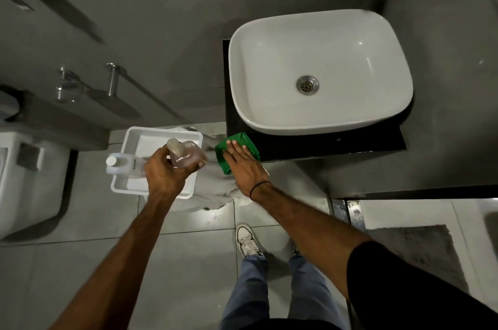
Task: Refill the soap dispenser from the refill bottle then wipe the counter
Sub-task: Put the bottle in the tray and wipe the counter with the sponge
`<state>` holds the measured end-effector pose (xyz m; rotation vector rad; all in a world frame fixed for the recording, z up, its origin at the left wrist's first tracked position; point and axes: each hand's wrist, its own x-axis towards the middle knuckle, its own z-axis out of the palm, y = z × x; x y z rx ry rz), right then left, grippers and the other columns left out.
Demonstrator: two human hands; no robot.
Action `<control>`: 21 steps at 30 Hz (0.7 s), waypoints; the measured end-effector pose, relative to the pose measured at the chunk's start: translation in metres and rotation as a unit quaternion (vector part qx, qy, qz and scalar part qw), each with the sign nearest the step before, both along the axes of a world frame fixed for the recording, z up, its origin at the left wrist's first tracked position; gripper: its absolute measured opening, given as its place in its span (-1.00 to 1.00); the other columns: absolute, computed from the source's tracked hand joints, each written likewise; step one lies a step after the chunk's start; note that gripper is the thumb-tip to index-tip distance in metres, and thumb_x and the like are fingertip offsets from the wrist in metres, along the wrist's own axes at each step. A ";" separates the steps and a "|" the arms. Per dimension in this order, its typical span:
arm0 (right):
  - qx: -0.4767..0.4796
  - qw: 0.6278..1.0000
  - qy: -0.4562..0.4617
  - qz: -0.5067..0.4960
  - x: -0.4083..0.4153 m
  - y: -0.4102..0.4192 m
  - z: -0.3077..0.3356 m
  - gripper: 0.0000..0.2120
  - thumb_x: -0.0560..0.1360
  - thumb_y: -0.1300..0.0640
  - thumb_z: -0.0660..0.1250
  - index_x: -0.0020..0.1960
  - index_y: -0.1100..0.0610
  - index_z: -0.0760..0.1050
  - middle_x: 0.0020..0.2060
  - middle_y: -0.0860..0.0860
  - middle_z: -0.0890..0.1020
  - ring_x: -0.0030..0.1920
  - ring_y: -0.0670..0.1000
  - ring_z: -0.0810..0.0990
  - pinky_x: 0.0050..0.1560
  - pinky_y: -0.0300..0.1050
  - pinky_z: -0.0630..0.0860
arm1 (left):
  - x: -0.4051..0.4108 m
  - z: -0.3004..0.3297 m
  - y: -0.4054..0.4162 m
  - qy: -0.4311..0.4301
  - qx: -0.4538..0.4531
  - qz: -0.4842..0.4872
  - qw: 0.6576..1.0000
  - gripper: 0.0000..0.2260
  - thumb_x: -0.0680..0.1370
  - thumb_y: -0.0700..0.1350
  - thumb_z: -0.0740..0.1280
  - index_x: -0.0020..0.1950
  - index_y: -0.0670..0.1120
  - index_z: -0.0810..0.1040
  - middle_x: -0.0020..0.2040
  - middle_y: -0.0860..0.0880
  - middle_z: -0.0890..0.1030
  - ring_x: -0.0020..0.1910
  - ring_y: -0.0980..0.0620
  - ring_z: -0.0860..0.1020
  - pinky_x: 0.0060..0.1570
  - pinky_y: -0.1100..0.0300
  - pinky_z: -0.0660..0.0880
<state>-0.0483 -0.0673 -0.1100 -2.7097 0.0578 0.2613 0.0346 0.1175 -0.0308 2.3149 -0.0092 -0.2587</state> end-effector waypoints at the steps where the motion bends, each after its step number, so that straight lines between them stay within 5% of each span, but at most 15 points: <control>1: -0.004 1.000 -0.001 0.013 -0.005 -0.008 -0.001 -0.34 0.58 0.37 0.12 0.63 0.14 0.01 0.64 0.10 -0.06 0.64 0.08 -0.10 0.62 -0.02 -0.17 | -0.002 0.001 -0.004 0.001 -0.001 -0.003 1.000 -0.49 0.22 0.10 0.70 0.07 -0.02 0.64 -0.09 -0.02 0.71 -0.15 -0.02 0.66 -0.15 0.17 0.59; 7: 0.003 1.000 -0.019 -0.003 -0.052 -0.075 -0.004 -0.27 0.52 0.43 0.13 0.63 0.13 0.02 0.63 0.09 -0.02 0.64 0.08 -0.07 0.62 -0.05 -0.16 | -0.010 -0.003 -0.036 0.017 0.011 -0.018 1.000 -0.45 0.20 0.15 0.70 0.08 -0.03 0.66 -0.12 0.01 0.70 -0.18 0.02 0.67 -0.22 0.29 0.52; 12: -0.006 0.999 -0.023 -0.047 -0.100 -0.147 -0.001 -0.22 0.45 0.51 0.11 0.62 0.12 0.08 0.63 0.07 0.03 0.63 0.06 -0.04 0.62 -0.09 -0.15 | -0.024 -0.011 -0.072 0.051 0.006 -0.027 0.998 -0.48 0.21 0.07 0.72 0.08 -0.02 0.65 -0.06 -0.02 0.72 -0.06 -0.06 0.69 -0.02 0.03 0.64; 16: -0.022 0.994 -0.004 -0.103 -0.137 -0.209 0.003 -0.22 0.46 0.50 0.13 0.62 0.12 0.07 0.63 0.05 0.01 0.64 0.07 -0.06 0.62 -0.07 -0.14 | -0.036 -0.015 -0.098 0.053 0.042 -0.048 0.997 -0.58 0.26 0.02 0.70 0.00 0.00 0.61 -0.10 0.03 0.67 -0.07 -0.04 0.66 -0.10 0.21 0.50; 21: -0.026 0.982 0.032 -0.184 -0.162 -0.291 0.012 -0.25 0.42 0.52 0.16 0.59 0.21 0.16 0.60 0.15 0.13 0.63 0.18 0.01 0.61 0.03 -0.07 | -0.040 -0.020 -0.116 0.053 0.074 -0.061 0.994 -0.54 0.28 -0.01 0.69 0.08 -0.09 0.64 0.00 -0.05 0.71 -0.03 -0.06 0.65 0.03 0.10 0.59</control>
